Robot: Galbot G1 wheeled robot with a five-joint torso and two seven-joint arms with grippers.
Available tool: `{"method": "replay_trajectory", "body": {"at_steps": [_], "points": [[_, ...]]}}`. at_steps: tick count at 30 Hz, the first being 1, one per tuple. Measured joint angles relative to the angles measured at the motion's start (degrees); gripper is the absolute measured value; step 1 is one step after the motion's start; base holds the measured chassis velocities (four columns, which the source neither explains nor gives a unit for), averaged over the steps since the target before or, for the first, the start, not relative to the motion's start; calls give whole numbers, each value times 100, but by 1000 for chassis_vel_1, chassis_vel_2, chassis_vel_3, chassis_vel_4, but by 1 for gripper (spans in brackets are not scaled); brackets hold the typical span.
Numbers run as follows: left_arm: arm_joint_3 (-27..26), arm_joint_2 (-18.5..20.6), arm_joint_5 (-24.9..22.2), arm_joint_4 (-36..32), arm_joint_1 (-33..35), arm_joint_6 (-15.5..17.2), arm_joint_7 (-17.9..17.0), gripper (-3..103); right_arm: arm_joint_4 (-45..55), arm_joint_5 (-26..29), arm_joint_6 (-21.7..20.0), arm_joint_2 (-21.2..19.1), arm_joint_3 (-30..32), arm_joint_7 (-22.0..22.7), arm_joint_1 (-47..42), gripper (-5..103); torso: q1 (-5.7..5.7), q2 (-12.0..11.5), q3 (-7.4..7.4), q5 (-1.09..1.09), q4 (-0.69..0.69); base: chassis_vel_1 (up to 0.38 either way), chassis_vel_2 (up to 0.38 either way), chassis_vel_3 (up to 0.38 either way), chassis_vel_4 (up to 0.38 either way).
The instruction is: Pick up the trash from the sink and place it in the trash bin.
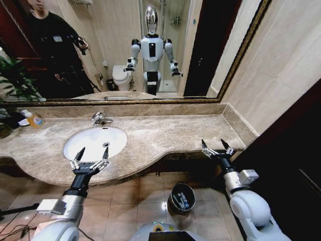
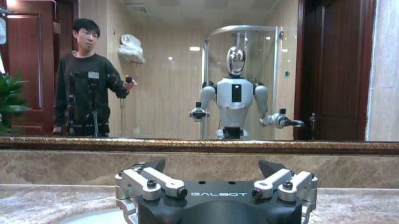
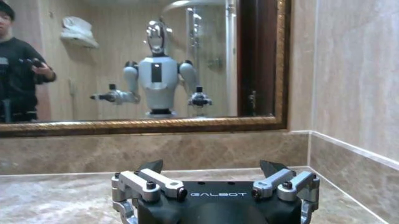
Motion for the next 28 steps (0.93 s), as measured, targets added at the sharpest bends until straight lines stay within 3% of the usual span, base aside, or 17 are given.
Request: {"method": "replay_trajectory", "body": {"at_steps": [28], "points": [[0,0,0,0,0,0,0,100,-48,-124,-93,54,54,39,32,100,0,0,0,0,0,0,0,0,0]]}}
